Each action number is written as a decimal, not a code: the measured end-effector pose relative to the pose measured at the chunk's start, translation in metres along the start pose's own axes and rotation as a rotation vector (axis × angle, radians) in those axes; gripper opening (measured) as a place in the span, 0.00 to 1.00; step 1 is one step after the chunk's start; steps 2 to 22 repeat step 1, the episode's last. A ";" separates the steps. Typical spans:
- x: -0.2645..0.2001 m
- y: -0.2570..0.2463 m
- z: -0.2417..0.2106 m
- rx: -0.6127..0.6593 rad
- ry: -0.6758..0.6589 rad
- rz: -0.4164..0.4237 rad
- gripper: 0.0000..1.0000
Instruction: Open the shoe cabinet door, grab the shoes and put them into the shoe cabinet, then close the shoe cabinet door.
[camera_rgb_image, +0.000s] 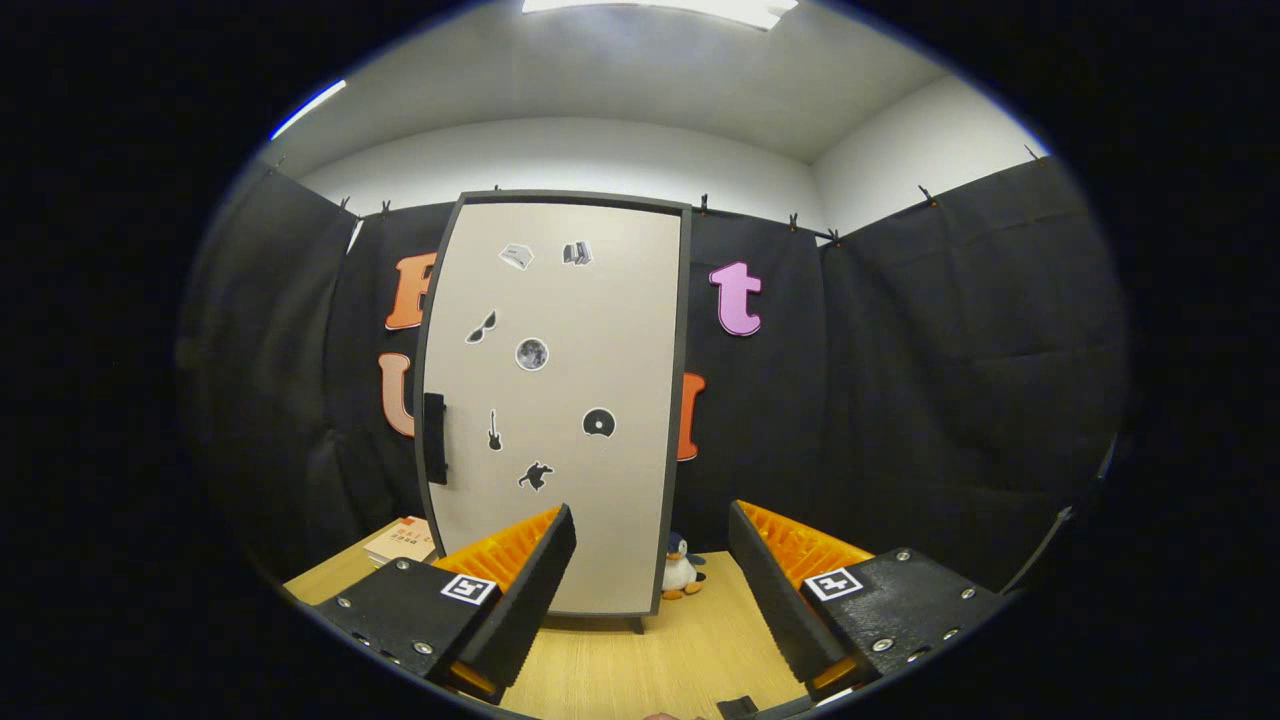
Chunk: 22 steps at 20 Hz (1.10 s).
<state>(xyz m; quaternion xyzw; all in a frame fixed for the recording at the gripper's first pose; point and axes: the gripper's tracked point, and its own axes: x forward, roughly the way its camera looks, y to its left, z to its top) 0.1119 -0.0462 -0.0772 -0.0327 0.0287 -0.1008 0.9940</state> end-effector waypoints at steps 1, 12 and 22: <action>0.001 0.001 -0.001 -0.003 -0.001 -0.002 0.96; 0.001 0.001 -0.001 -0.003 -0.001 -0.002 0.96; 0.001 0.001 -0.001 -0.003 -0.001 -0.002 0.96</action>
